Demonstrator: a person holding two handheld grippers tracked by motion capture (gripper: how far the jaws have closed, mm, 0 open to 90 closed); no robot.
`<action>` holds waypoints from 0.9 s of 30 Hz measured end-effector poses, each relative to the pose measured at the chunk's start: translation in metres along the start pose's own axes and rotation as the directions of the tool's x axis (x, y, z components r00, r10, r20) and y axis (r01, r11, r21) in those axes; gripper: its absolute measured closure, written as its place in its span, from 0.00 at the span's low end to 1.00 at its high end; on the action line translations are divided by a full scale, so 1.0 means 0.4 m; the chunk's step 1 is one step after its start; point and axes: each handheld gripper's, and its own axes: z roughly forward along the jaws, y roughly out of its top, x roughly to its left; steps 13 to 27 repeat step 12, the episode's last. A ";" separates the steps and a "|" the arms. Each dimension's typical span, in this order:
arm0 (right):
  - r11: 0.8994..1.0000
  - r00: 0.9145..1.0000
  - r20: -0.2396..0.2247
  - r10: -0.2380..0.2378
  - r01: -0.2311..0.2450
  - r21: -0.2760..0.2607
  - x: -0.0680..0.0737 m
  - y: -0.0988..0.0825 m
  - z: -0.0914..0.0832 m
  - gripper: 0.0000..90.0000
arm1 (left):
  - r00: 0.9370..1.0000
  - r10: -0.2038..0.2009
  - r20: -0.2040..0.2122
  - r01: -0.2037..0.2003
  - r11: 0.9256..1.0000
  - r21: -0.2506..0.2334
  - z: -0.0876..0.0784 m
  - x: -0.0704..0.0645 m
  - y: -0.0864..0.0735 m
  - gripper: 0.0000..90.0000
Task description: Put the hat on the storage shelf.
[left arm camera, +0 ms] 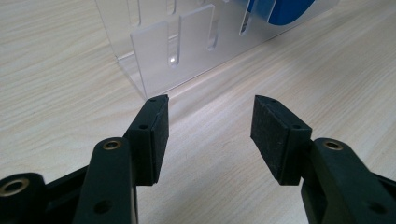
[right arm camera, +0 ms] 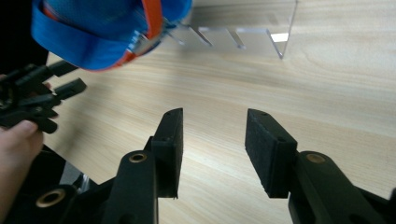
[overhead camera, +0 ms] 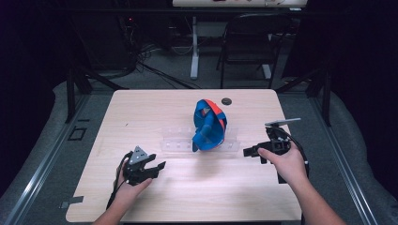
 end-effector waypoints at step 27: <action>0.985 0.991 0.073 -0.116 0.124 -0.121 -0.050 -0.091 0.060 0.55 | 1.000 -0.002 -0.006 0.002 1.000 -0.013 -0.002 -0.002 0.001 0.51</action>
